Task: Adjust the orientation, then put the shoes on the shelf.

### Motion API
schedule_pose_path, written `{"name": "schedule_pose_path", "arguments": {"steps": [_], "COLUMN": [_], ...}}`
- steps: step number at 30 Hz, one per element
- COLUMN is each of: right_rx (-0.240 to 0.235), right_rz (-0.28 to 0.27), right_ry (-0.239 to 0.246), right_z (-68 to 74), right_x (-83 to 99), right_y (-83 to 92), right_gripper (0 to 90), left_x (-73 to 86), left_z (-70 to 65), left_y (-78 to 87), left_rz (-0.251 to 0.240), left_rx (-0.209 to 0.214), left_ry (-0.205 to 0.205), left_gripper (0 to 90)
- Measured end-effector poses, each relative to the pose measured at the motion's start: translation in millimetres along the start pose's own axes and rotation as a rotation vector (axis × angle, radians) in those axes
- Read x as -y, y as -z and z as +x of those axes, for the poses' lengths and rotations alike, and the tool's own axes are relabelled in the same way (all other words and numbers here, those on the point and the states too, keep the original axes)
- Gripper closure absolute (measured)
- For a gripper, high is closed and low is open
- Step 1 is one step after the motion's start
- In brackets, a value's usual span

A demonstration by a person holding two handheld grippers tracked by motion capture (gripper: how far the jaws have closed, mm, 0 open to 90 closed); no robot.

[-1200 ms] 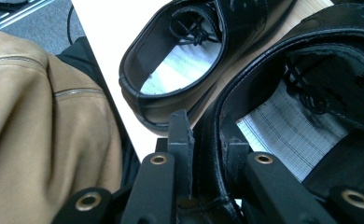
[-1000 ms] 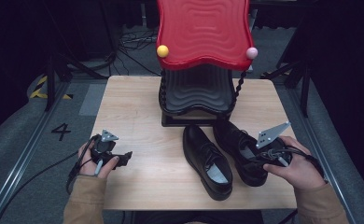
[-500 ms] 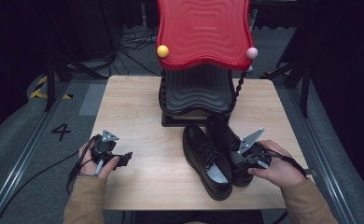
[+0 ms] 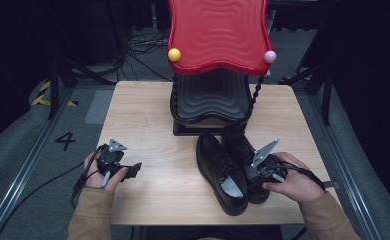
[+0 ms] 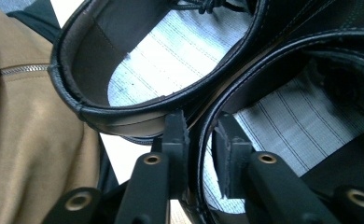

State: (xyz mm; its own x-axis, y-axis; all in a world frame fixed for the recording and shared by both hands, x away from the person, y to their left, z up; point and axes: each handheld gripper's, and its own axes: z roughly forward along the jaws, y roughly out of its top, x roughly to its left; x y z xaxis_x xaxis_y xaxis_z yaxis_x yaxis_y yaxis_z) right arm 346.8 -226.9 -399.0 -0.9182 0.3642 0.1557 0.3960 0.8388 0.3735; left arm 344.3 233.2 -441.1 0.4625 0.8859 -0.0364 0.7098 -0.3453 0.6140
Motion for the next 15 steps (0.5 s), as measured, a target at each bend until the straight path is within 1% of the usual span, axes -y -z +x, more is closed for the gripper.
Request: {"name": "schedule_pose_path", "arguments": {"steps": [3, 4, 7, 9, 14, 15], "right_rx": [0.001, -0.002, -0.007, -0.003, 0.052, 0.057], "right_rz": [-0.022, -0.033, -0.076, -0.109, -0.152, -0.155], "right_ry": [-0.020, -0.032, -0.059, -0.095, -0.176, -0.187], "right_z": [0.5, 0.8, 0.6, 0.0, 1.2, 1.3], "right_x": [1.0, 1.6, 4.0, 5.0, 5.0, 4.5], "right_y": [5.5, 8.1, 15.2, 19.6, 27.0, 27.6], "right_gripper": [70.8, 69.1, 64.8, 62.3, 58.1, 57.5], "left_x": [-0.4, -0.4, -0.3, -0.5, -2.6, -2.5], "left_z": [-0.1, -0.4, -0.7, -1.1, -2.2, -2.3], "left_y": [-0.7, -0.7, -0.9, -0.8, -1.7, -1.9], "left_rz": [-0.003, -0.003, -0.007, -0.009, -0.014, -0.012], "left_rx": [-0.002, -0.001, -0.008, -0.006, -0.005, -0.007], "left_ry": [0.002, 0.005, -0.004, -0.006, -0.008, -0.009], "left_gripper": [18.9, 18.9, 19.0, 19.3, 19.3, 19.3]}}
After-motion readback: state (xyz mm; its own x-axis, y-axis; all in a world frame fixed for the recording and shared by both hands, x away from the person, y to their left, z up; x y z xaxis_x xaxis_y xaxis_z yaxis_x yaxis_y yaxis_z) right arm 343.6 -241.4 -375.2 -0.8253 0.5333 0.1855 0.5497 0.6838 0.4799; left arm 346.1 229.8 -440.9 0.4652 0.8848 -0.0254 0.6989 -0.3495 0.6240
